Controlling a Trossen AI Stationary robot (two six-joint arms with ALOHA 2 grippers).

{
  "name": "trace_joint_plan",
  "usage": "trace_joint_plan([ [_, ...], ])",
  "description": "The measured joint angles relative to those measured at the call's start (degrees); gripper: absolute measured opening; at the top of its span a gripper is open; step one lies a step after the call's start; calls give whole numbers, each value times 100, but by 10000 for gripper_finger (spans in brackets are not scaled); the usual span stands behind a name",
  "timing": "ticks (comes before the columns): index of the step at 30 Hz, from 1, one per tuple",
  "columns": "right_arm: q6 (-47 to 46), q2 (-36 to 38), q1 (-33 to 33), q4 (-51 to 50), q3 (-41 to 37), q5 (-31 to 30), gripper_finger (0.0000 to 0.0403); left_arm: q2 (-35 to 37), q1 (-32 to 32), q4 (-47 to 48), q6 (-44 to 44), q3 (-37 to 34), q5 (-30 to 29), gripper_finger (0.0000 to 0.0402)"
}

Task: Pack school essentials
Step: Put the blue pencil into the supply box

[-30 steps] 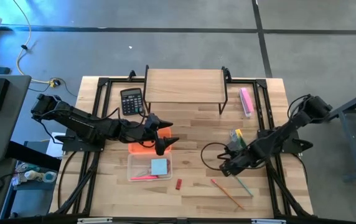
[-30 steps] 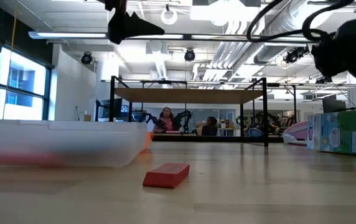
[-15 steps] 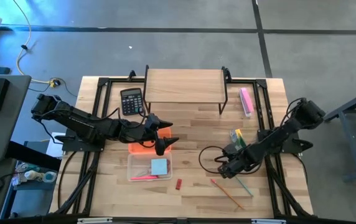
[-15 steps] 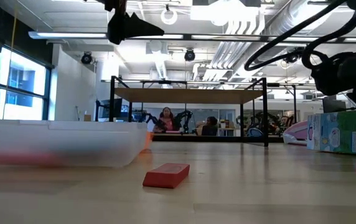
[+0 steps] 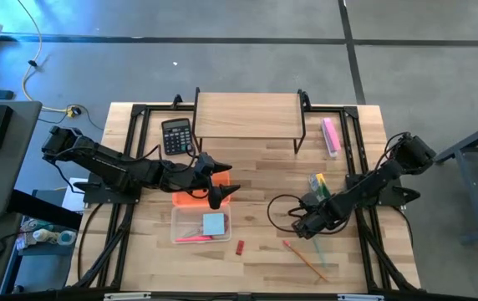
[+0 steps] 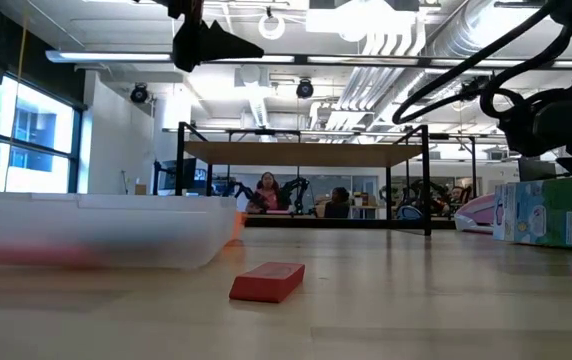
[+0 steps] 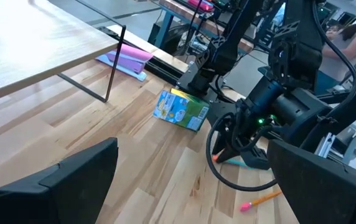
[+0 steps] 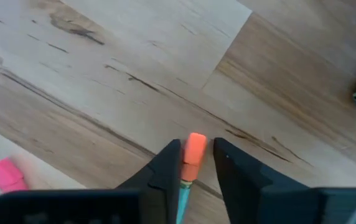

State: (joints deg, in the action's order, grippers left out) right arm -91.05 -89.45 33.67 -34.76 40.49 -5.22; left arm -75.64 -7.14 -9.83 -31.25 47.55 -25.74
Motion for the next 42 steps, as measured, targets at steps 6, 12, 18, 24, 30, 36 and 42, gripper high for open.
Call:
trace_joint_plan([
  [6,-47,-4,-66,-128,-2,148,48,0,-1,-2,191,0,6,399],
  [12,101,-44,-153,-374,208,228,25,0,-2,33,193,0,17,399],
  [18,380,-68,-188,-624,450,284,22,0,-2,277,193,0,349,399],
  [24,388,-59,-172,-620,674,26,21,0,-2,537,193,0,872,399],
  [30,390,-54,-171,-608,1124,-546,21,0,-2,799,158,0,1504,399],
  [36,307,-44,-173,-661,1685,-1180,21,0,-2,1071,145,0,2018,399],
  [42,258,-39,-173,-701,2209,-2008,21,0,-60,1111,145,0,2399,399],
])
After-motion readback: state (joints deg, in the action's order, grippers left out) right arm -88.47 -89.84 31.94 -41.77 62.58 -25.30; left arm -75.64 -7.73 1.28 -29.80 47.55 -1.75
